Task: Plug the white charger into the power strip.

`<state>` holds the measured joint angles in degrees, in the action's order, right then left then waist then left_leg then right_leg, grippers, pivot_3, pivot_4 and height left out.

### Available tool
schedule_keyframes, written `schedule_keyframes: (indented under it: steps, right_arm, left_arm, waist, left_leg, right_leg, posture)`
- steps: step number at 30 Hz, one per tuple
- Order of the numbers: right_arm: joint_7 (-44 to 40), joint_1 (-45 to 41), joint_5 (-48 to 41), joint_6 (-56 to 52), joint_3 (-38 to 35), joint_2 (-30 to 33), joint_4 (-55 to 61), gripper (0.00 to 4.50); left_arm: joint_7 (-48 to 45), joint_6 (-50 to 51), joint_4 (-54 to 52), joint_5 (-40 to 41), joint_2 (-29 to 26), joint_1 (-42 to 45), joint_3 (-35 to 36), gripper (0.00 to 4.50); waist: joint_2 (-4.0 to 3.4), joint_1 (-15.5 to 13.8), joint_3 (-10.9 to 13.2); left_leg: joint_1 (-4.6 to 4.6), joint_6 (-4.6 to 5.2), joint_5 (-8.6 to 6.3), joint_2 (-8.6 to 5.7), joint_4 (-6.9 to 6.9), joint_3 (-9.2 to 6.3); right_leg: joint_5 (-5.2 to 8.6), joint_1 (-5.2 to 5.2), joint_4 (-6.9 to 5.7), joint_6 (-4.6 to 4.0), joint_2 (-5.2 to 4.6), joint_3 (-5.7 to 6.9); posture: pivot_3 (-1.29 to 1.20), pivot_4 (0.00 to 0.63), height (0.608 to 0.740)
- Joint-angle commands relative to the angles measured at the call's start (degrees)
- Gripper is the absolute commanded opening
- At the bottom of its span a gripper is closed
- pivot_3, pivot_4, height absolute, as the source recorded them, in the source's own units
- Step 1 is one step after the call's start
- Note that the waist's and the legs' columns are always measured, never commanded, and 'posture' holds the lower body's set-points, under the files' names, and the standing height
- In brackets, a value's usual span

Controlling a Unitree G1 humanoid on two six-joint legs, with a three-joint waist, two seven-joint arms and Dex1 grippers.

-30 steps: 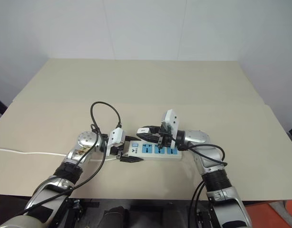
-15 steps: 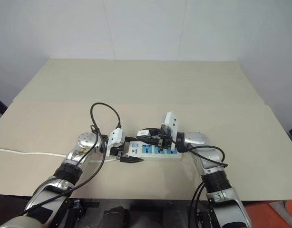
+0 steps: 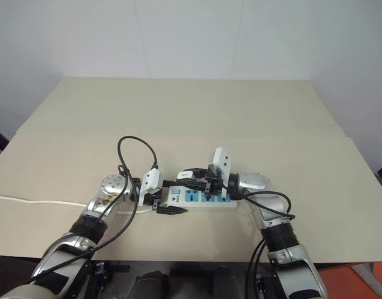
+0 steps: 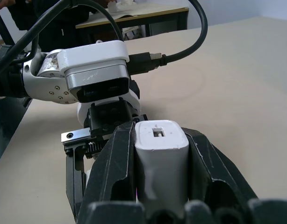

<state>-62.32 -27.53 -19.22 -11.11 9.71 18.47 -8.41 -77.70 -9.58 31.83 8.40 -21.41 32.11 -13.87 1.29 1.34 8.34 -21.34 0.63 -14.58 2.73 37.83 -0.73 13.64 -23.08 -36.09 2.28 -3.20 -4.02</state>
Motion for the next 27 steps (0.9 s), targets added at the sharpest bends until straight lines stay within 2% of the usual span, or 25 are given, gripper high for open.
schedule_keyframes:
  steps: [1,7,27]
  right_arm:
    - [-1.0,0.9,-0.1,-0.5,0.8,0.5,1.5,1.17]
    - [-1.8,1.5,-0.8,-1.5,1.2,0.5,3.0,1.17]
    - [0.1,-0.3,0.9,2.0,0.2,-0.9,-3.2,1.17]
  left_arm:
    - [-0.3,0.5,-1.0,-1.3,-1.4,-0.3,-0.8,3.33]
    - [-0.2,0.4,-0.6,-1.4,-1.1,0.1,-0.8,3.33]
    - [-0.5,0.8,-1.5,-1.1,-1.9,-0.3,-0.8,3.33]
  waist:
    - [0.00,0.0,0.0]
    - [0.00,0.0,0.0]
    - [0.00,0.5,0.0]
  left_leg:
    - [0.00,0.00,0.00,0.00,0.00,0.00]
    - [0.00,0.00,0.00,0.00,0.00,0.00]
    - [0.04,0.00,0.00,0.01,-0.03,-0.01]
  right_leg:
    - [0.00,0.00,0.00,0.00,0.00,0.00]
    - [0.00,0.00,0.00,0.00,0.00,0.00]
    - [0.00,0.02,0.00,-0.01,0.01,0.00]
  posture:
    - [0.00,0.150,0.740]
    - [0.00,0.150,0.740]
    - [0.00,0.150,0.740]
